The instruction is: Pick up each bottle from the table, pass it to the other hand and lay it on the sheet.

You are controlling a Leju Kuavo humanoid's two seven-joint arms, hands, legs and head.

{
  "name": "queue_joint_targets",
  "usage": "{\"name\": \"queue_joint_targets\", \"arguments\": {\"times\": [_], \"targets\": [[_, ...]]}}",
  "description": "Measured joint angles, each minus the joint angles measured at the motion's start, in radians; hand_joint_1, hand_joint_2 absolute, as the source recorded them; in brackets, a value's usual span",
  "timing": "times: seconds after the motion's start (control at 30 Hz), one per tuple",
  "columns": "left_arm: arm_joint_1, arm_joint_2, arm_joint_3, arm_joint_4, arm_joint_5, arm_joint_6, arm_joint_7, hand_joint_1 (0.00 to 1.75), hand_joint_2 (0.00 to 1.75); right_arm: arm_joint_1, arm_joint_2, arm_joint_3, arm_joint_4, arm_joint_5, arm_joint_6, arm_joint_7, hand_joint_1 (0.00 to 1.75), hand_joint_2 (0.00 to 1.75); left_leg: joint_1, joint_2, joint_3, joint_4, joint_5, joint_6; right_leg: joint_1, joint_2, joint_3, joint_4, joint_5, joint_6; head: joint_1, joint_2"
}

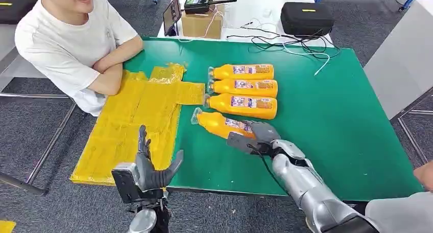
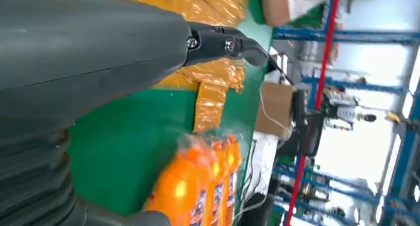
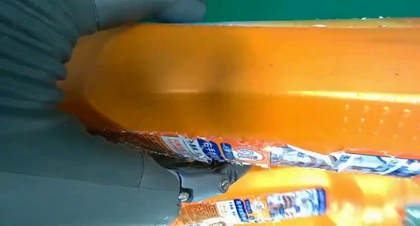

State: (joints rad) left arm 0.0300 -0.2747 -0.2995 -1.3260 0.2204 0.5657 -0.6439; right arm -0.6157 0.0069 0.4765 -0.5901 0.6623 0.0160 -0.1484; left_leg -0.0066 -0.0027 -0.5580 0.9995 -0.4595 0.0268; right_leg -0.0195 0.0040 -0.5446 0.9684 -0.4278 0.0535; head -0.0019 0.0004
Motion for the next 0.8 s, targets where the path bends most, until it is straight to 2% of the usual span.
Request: {"name": "queue_joint_targets", "arguments": {"times": [0.2,0.3,0.5,0.6,0.7,0.8], "targets": [[0.001,-0.003,0.011,-0.008,0.024,0.007,0.005,0.0,1.75,0.02,-0.001,-0.014,-0.02,-0.033,0.005,-0.019,1.75,1.75,0.0,0.0,0.002,0.0,0.0,0.0,0.0,0.0,0.002,0.0,0.0,0.0,0.0,0.0],[0.0,-0.003,0.014,-0.01,0.073,0.026,0.002,0.0,1.75,0.046,0.0,-0.03,-0.053,-0.129,-0.001,-0.075,1.75,1.75,0.0,0.0,0.002,0.0,0.0,0.0,0.0,0.0,0.003,0.0,0.0,0.0,0.0,0.0],[0.004,0.01,0.013,-0.02,0.272,-0.016,0.027,0.0,1.75,0.175,0.025,-0.066,-0.215,-0.323,-0.123,-0.166,1.75,1.75,0.0,-0.002,-0.004,0.0,0.001,0.0,0.0,-0.002,-0.002,0.001,0.0,0.0,0.0,0.0],[0.014,0.024,-0.001,-0.034,0.355,-0.107,0.093,0.0,1.75,0.239,0.035,-0.082,-0.329,-0.39,-0.189,-0.209,1.75,1.75,0.0,-0.003,-0.009,0.0,0.001,0.0,0.0,-0.002,-0.006,0.001,0.0,0.0,0.0,0.0],[0.022,0.039,-0.04,-0.035,0.386,-0.229,0.131,0.0,1.75,0.285,0.036,-0.083,-0.43,-0.411,-0.195,-0.242,1.75,1.75,0.0,-0.002,-0.012,0.0,0.001,0.0,0.0,-0.002,-0.009,0.001,0.0,0.0,0.0,0.0],[0.022,0.05,-0.079,-0.035,0.387,-0.289,0.134,0.0,1.75,0.32,0.037,-0.064,-0.502,-0.385,-0.195,-0.276,1.75,1.75,0.0,-0.002,-0.014,0.0,0.001,0.0,-0.001,-0.002,-0.011,0.001,0.0,0.0,0.0,0.0]]}}
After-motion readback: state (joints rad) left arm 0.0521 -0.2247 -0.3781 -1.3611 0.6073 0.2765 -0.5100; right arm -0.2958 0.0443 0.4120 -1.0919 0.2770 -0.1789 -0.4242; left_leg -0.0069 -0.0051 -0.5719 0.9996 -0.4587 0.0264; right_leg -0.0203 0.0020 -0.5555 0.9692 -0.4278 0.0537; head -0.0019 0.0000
